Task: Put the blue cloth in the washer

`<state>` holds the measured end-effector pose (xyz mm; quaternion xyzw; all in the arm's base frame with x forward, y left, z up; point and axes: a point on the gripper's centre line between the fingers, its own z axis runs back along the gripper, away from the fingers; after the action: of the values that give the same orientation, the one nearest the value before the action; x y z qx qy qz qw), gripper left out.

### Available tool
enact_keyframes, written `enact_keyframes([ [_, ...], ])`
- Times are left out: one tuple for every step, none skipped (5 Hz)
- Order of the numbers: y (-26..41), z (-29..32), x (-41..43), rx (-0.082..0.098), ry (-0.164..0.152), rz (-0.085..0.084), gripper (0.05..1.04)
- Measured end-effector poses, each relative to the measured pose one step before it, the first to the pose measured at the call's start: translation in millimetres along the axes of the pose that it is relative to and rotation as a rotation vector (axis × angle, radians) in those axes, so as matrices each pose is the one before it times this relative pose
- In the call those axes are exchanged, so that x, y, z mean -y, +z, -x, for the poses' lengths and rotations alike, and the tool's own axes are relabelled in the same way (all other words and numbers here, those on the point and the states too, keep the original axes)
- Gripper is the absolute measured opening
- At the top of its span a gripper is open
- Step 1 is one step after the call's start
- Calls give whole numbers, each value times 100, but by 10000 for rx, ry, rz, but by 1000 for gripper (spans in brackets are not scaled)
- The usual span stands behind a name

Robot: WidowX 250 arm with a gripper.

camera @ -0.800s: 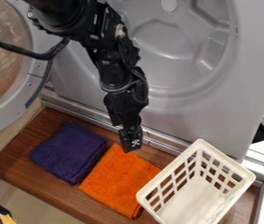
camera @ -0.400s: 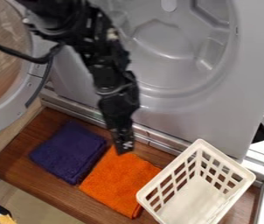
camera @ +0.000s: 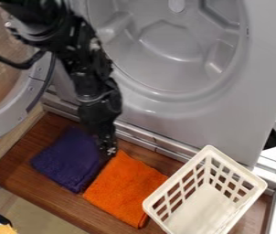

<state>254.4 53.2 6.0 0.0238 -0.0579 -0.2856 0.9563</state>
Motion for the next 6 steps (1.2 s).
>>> enact_keyframes([
  [-1462,1222,-840,-158,438,-442,1001],
  [-1969,1319,-1054,-388,391,-271,1001],
  [-1632,830,-514,-476,139,-369,1001],
  [-2051,990,-548,-197,501,269,1001],
  [-1019,127,-453,120,272,268,1001],
  [-242,36,-294,113,177,183,956],
])
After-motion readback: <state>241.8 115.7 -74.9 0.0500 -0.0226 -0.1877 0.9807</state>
